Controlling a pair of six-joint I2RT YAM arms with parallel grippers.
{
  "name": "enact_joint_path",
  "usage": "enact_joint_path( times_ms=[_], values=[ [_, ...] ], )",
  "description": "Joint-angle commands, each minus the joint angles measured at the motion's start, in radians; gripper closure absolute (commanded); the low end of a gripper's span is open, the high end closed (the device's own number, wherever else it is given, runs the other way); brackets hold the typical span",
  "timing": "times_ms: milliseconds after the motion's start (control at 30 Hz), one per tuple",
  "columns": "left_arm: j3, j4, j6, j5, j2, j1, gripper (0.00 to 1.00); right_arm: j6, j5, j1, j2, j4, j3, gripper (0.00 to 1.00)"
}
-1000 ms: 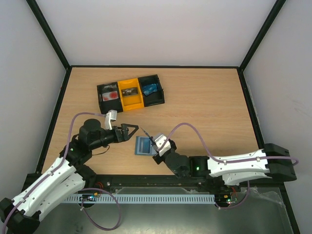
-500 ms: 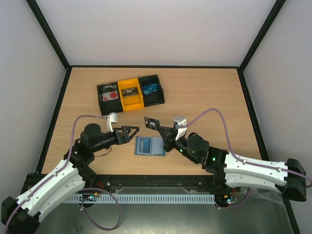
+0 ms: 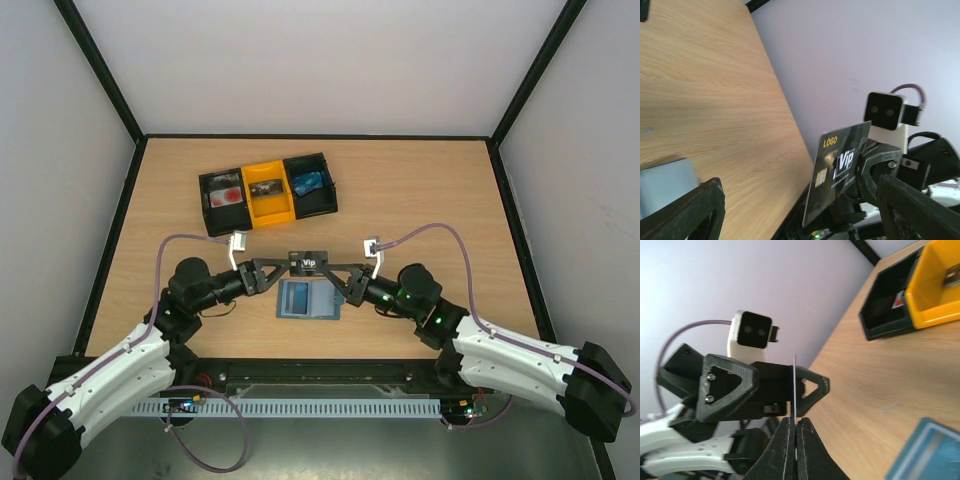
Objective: Take the credit cards out of the card holder
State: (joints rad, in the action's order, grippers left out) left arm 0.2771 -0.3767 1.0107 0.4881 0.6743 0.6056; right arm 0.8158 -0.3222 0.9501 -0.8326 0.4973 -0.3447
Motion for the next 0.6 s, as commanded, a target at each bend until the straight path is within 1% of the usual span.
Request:
enact_joint_path(
  times_ms=[0,67,167,200,267,333,400,500,567],
  values=[
    [-0.006,-0.136,0.049,0.035,-0.001,0.014,0.18,0.182,-0.108,-0.012,0.024,0.233,0.048,0.98],
    [-0.012,-0.172,0.074,0.039,-0.001,0.02,0.23,0.229,-0.095,-0.011,0.019,0.281,0.071,0.98],
    [-0.013,-0.216,0.108,0.051,0.016,0.027,0.45,0.287,-0.068,-0.011,0.01,0.339,0.095,0.98],
    [-0.013,-0.242,0.117,0.062,0.025,0.031,0.5,0.304,-0.06,-0.011,0.004,0.36,0.102,0.98],
    [-0.014,-0.272,0.132,0.066,0.039,0.043,0.57,0.329,-0.06,-0.011,-0.015,0.397,0.107,0.98],
    [-0.014,-0.285,0.139,0.064,0.046,0.052,0.68,0.338,-0.058,-0.012,-0.029,0.41,0.107,0.98],
    [-0.014,-0.286,0.145,0.057,0.046,0.054,0.77,0.345,-0.049,-0.012,-0.034,0.414,0.113,0.98],
    [-0.016,-0.269,0.152,0.041,0.036,0.054,0.97,0.352,-0.041,-0.011,-0.036,0.436,0.131,0.98],
    [-0.019,-0.256,0.152,0.034,0.027,0.054,0.97,0.352,-0.029,-0.011,-0.029,0.437,0.143,0.98]
  ],
)
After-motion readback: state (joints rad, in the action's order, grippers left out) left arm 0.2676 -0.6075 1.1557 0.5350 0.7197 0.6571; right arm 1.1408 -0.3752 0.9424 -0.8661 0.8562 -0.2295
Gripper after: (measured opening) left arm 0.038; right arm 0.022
